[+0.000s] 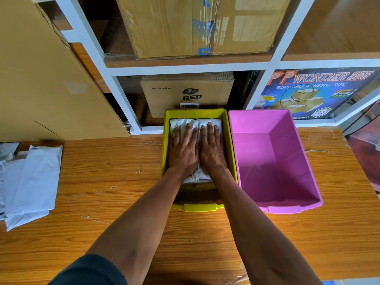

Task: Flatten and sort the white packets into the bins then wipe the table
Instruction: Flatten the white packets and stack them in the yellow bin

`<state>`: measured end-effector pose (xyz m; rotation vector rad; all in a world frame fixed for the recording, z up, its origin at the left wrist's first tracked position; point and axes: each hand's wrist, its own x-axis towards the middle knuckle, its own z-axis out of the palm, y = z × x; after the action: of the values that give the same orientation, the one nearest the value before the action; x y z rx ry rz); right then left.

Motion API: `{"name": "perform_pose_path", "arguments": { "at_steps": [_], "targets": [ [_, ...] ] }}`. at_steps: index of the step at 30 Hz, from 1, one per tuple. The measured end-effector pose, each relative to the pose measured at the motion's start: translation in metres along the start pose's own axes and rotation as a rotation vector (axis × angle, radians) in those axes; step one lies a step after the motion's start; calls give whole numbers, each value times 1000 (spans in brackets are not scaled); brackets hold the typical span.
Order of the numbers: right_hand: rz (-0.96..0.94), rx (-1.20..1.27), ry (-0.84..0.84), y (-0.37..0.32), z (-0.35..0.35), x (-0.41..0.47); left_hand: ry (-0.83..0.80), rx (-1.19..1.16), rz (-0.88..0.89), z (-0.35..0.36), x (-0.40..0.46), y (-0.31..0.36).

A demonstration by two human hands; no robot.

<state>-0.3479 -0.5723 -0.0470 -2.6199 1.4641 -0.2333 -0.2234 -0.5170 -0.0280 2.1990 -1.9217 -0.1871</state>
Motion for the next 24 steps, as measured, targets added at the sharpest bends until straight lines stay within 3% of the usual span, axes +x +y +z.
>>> {"name": "perform_pose_path", "arguments": {
  "at_steps": [6,8,12,16,24],
  "targets": [
    [6,30,-45,-8,-26,1,-143,-82,-44,-26,8,7],
    [-32,63,84,-14,-43,-2,-89,-153,0,-42,6,7],
    [58,167,160,-28,-67,-8,128,-234,113,-86,-10,10],
    [101,256,338,-73,-91,-17,285,-332,93,-117,-35,-14],
    [-31,317,302,-222,-83,-38,284,-250,-99,-136,-126,-147]
  ]
}}
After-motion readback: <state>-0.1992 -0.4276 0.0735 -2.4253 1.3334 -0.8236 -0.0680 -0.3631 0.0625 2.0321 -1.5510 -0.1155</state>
